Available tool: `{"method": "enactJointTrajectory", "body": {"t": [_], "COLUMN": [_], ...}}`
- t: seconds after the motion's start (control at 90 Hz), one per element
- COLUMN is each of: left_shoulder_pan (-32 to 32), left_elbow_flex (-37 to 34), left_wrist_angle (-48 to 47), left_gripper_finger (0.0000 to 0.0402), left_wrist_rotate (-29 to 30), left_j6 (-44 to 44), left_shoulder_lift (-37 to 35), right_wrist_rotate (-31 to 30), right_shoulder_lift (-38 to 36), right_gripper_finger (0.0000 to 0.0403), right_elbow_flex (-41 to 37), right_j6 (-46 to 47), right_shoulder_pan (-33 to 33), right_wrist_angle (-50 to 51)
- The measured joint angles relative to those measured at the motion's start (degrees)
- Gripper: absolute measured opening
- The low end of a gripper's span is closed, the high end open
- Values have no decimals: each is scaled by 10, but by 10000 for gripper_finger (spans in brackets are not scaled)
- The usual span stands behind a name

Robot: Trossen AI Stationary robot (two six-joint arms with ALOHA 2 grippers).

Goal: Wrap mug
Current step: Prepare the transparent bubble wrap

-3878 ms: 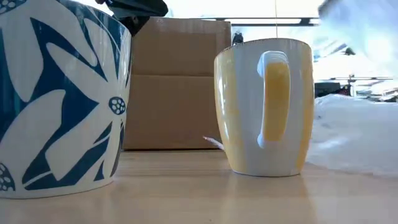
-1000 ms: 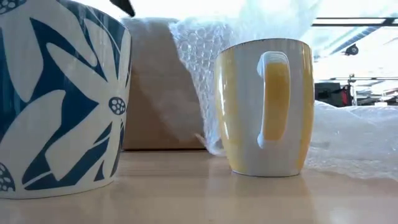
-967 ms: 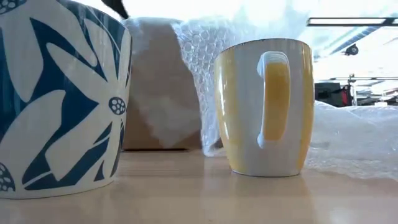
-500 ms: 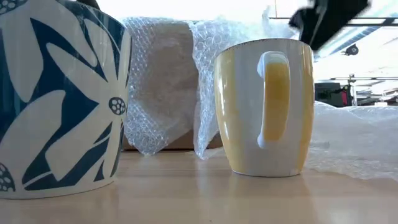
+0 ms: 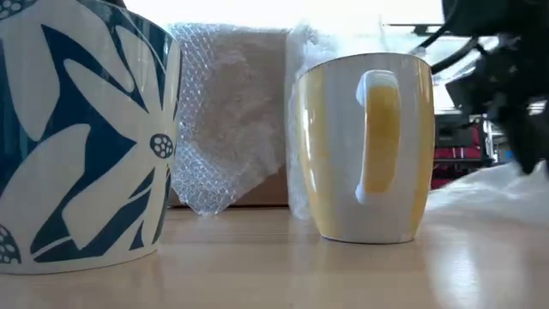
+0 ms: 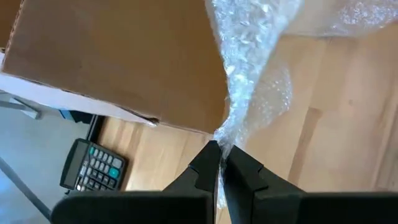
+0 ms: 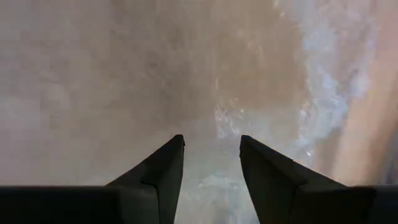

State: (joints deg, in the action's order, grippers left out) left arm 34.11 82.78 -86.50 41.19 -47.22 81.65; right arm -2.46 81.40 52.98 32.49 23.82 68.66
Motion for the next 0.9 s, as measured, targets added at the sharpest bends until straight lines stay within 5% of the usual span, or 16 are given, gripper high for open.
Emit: {"method": "enactJointTrajectory", "body": {"t": [0.167, 0.433, 0.756, 0.9], "left_shoulder_pan": [0, 0, 0, 0], "left_elbow_flex": [0, 0, 0, 0], "left_wrist_angle": [0, 0, 10, 15], "left_gripper_finger": [0, 0, 0, 0], "left_wrist_rotate": [-4, -9, -2, -2], "left_j6": [6, 12, 15, 15], "left_shoulder_lift": [0, 0, 0, 0], "right_wrist_rotate": [-23, -117, -147, -225], "right_shoulder_lift": [-66, -154, -68, -11], "right_gripper_finger": [120, 185, 275, 285], "right_elbow_flex": [52, 38, 30, 30], "right_j6": [62, 105, 201, 202], "right_shoulder_pan": [2, 15, 14, 14], "right_wrist_angle": [-29, -313, -346, -385]}}
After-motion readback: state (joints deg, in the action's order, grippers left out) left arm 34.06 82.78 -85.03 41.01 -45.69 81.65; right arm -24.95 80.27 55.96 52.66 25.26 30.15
